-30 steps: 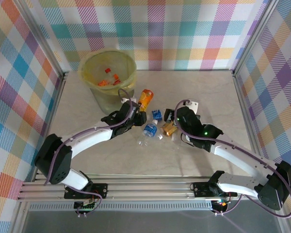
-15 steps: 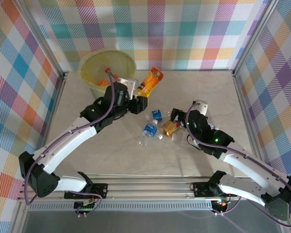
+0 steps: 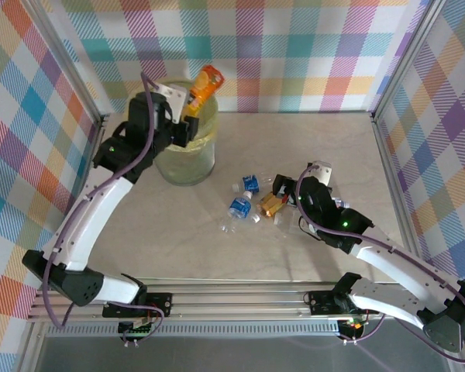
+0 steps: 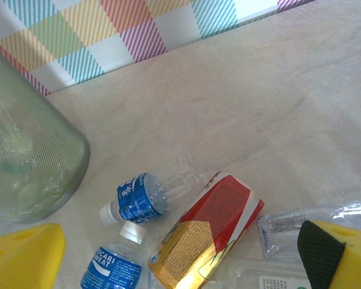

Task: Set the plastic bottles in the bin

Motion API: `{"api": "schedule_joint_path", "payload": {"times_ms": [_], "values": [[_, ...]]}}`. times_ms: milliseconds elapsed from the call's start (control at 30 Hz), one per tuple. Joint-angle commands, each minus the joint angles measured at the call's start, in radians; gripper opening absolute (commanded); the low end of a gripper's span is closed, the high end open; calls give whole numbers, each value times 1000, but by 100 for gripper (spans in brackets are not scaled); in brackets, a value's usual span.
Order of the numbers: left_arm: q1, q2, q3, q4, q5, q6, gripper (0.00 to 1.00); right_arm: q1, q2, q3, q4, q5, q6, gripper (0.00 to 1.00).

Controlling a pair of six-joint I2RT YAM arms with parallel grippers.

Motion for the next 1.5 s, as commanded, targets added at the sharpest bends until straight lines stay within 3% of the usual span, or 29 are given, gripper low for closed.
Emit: {"api": "schedule_joint_path", "payload": {"times_ms": [0,500,900,1033,1233,1367,1467], "values": [[112,69,82,-72,76,141,35,-6,0,7,2,11,7,100],[283,318,269,-116,38,304,35,-5,40,40,-5,-5,8,100],[306,398,297,-155,40,334,40,-6,50,45,-4,-14,11,100],[307,414,300,-155,31,339,48,-5,48,45,-8,-14,10,100],[307,422,303,-151,48,328,77,-5,50,44,-5,-14,9,100],[307,416,305,-134,57,313,85,-5,55,44,-5,-13,10,100],[307,413,305,-115,59,296,86,-5,57,46,-3,-14,10,100]]}}
